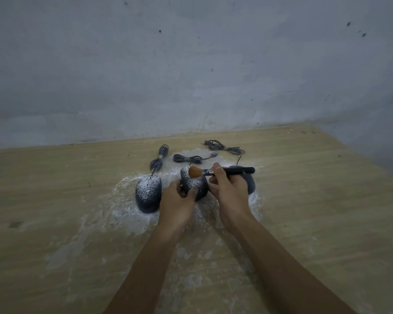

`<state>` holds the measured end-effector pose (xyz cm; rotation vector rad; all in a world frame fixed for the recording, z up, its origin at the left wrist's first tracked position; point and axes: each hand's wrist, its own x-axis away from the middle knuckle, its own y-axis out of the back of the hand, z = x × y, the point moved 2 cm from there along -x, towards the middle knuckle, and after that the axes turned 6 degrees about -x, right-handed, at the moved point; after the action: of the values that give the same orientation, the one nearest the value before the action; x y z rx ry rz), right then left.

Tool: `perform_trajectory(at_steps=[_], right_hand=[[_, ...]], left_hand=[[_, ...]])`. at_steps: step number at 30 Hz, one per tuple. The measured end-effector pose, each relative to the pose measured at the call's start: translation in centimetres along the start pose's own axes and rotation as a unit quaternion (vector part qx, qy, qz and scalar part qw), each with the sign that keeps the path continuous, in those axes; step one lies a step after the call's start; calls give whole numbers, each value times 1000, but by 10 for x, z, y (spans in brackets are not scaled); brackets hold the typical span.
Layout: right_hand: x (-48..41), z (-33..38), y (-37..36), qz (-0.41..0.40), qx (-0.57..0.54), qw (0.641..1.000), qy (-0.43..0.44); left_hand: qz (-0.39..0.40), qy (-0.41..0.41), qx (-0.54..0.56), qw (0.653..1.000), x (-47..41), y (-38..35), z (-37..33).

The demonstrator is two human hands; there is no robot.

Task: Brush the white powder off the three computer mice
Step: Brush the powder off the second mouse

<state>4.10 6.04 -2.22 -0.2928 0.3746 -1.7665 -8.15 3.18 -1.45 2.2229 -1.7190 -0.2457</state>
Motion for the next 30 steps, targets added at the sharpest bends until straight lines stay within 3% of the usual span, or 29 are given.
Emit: perform_trajectory(at_steps=[9,13,20,28,30], right_hand=[[-9,8,2,-5,16,1000,25],[-34,32,1,4,90,994,59],[-64,50,-19,47,270,953,128],[-79,32,-24,92,316,934,137],[-81,33,-22,62,338,925,164]], left_hand=[[39,92,239,966,-4,-2,5],[63,100,255,960,-3,1,10],[88,93,252,959,-6,6,17],[90,73,240,964,-8,0,24],[90,70,244,963,-9,0,25]])
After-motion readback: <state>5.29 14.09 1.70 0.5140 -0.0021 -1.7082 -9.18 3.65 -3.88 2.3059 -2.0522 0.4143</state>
